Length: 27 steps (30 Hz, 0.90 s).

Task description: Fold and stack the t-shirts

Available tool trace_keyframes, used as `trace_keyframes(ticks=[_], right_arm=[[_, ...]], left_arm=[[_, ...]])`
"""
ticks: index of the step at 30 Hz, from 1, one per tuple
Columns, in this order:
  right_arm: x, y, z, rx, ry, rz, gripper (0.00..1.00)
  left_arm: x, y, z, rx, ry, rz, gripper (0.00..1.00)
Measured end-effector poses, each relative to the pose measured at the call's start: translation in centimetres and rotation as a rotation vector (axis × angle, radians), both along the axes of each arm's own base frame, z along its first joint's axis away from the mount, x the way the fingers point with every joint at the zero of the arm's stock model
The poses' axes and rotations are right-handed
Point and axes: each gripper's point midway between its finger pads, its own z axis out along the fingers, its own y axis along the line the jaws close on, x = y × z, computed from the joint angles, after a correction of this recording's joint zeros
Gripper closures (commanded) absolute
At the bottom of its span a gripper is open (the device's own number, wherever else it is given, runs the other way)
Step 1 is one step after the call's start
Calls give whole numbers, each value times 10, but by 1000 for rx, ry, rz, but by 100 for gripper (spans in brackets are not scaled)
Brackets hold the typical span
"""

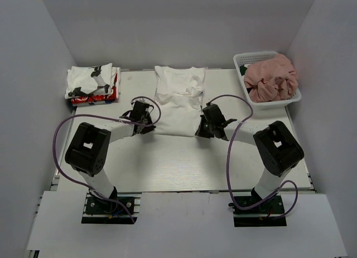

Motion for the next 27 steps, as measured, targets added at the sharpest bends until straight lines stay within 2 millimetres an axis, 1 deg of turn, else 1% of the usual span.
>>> trace_keyframes(ticks=[1,3,5,7,10,13,16,18,21,22,24,27], right_arm=[[-1,0,1,-1,0,1,100],[-5,-2,4,-1,-2,4,100],[-20,-8,11,-1,-2,11,100],[-39,-14,22,8,-11,27,100],[-71,-21,40,38,-30,66,100],[-100,-20,62,74,-60,124,100],[-117,-17,89,116,-112,169,100],[-123,-16,104,135,-147,187,100],[-118,-16,126,147,-195,175,100],[-113,-16,134,151,-213,165,100],[-105,-15,147,153,-245,142,100],[-90,-13,165,142,-285,108,100]], left_arm=[[-2,-1,1,-2,1,-4,100],[-16,1,3,-3,14,-16,100],[-37,2,6,-14,31,-35,100],[-63,2,16,-41,41,-64,100],[-94,-3,43,-109,14,-121,100],[-114,-13,74,-189,-36,-186,100],[-131,-17,107,-248,-96,-223,100],[-136,-15,128,-266,-139,-230,100],[-133,-13,160,-281,-214,-214,100],[-129,-13,169,-282,-236,-207,100],[-120,-12,182,-273,-257,-183,100],[-96,-12,191,-233,-252,-124,100]])
